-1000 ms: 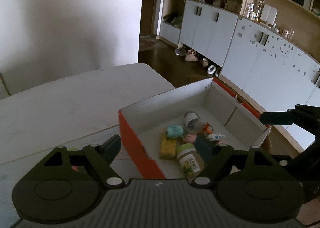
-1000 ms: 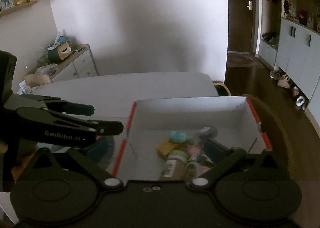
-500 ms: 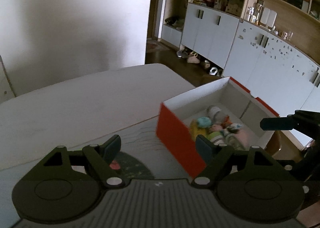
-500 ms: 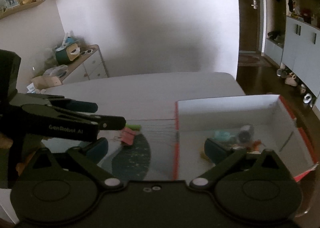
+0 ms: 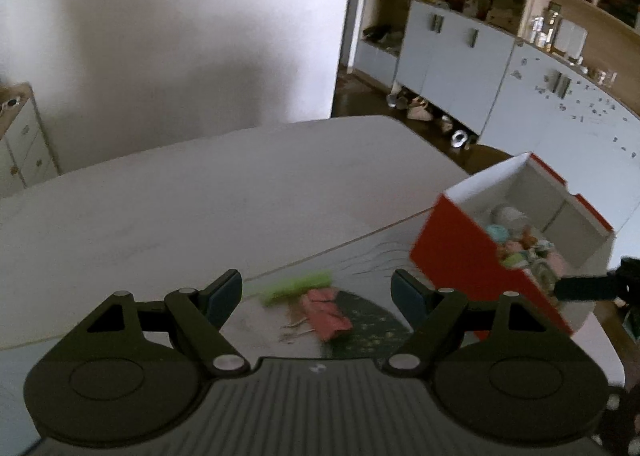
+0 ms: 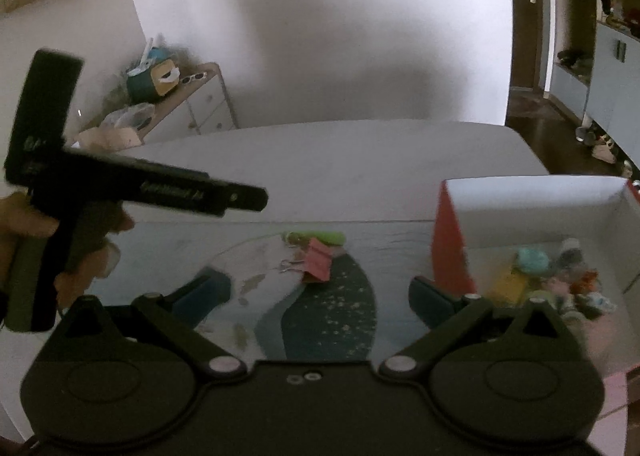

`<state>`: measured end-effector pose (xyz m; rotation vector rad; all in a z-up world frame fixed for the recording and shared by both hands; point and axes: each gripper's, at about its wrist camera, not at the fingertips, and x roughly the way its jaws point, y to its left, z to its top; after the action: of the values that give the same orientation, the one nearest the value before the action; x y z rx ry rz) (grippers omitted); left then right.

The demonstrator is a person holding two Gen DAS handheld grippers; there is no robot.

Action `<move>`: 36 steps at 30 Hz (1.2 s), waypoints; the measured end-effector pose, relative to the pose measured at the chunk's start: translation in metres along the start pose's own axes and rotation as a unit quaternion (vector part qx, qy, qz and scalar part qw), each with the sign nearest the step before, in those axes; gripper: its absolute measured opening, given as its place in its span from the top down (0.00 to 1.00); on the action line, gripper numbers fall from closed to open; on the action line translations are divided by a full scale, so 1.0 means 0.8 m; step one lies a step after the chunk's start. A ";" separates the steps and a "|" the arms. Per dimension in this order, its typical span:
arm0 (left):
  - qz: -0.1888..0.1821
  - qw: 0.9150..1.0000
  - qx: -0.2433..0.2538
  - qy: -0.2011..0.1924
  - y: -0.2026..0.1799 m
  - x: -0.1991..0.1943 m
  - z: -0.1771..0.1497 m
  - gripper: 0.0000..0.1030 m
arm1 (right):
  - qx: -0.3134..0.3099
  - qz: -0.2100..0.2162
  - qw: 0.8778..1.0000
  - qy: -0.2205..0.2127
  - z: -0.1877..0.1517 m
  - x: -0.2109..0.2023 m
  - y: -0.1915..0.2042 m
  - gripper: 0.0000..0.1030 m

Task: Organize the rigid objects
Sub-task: 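Move both tools back over the green battery and pink binder clip, then grasp the green battery with the left tool while the right grasps the pink binder clip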

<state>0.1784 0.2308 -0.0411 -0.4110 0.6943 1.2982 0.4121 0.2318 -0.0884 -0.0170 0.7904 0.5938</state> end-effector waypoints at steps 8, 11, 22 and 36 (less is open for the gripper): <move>0.004 0.997 -0.050 0.050 0.039 0.054 0.020 0.21 | -0.021 -0.005 1.000 0.014 -0.001 0.054 0.022 0.01; 0.006 0.995 -0.063 0.074 0.045 0.080 0.022 0.21 | -0.027 -0.010 0.999 0.018 -0.004 0.077 0.023 0.01; 0.008 0.980 -0.125 0.156 0.051 0.168 0.027 0.21 | -0.043 -0.017 0.998 0.039 -0.008 0.146 0.016 0.06; 0.024 0.955 -0.194 0.224 0.048 0.215 0.029 0.21 | -0.080 -0.009 0.995 0.058 -0.011 0.183 0.014 0.18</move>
<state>0.1662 0.3805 -0.1360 -1.0372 0.8281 1.4037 0.4810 0.3112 -0.1906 -0.2073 0.8523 0.6421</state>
